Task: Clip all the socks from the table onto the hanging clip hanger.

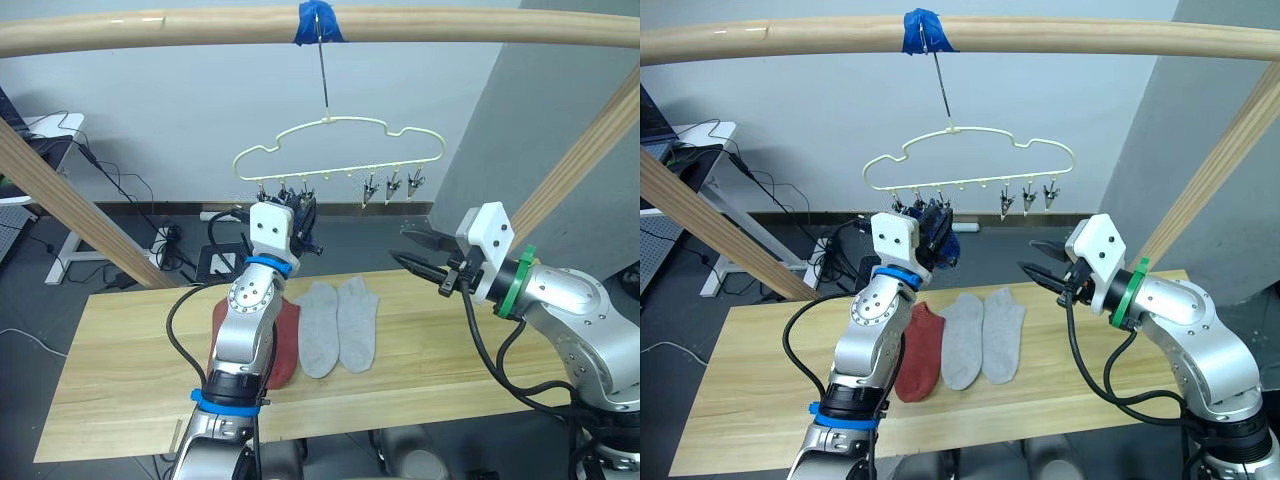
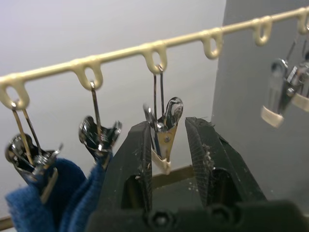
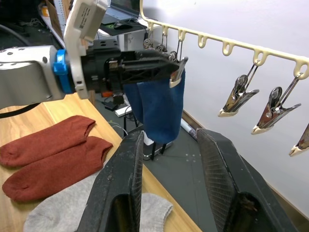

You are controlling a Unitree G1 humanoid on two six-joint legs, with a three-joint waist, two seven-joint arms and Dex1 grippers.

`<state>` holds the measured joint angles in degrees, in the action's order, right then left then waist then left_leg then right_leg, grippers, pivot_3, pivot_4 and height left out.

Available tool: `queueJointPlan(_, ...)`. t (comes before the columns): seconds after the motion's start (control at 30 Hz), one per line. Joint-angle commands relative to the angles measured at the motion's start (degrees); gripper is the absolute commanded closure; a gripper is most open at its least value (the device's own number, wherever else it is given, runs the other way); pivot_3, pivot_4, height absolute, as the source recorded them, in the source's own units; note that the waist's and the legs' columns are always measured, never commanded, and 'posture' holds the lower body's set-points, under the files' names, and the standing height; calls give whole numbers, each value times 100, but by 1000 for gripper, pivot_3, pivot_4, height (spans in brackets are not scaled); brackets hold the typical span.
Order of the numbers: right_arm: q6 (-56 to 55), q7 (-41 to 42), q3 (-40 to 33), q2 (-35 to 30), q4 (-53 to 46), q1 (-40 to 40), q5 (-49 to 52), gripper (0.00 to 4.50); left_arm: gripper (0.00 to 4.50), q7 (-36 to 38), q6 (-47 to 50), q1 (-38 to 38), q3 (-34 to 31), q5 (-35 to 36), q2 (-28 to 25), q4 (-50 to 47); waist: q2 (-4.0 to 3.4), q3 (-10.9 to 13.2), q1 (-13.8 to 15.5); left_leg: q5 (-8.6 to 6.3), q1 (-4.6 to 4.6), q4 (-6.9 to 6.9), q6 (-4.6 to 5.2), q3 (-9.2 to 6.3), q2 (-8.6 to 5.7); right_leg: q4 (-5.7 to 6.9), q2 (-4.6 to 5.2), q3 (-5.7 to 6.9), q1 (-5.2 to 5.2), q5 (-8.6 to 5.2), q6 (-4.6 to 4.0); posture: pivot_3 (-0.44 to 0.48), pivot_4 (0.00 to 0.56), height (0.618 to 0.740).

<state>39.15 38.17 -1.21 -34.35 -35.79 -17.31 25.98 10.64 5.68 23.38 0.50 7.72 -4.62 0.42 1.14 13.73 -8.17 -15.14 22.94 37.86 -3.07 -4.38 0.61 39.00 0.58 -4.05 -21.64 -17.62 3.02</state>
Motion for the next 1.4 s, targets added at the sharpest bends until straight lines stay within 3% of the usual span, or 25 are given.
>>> queueJointPlan(0.03,-35,-46,-117,-58,-260,-26,115,2715,3268,-65,-161,161,-81,-1,53,-22,0,0,0,0,0,0,0,0,0,0,0,0,0,0,0,-266,220,740)
queueJointPlan(0.53,119,-27,-194,-176,-312,-35,623,2715,3268,-135,-183,183,-70,-33,197,-5,0,0,-2,0,0,0,0,0,0,0,0,0,0,0,0,-271,220,740)
queueJointPlan(1.4,30,-102,-183,-206,-371,53,648,2715,3268,-161,-72,-295,96,-154,298,-463,0,0,-3,0,0,1,0,1,0,0,-1,0,0,0,0,-270,220,740)
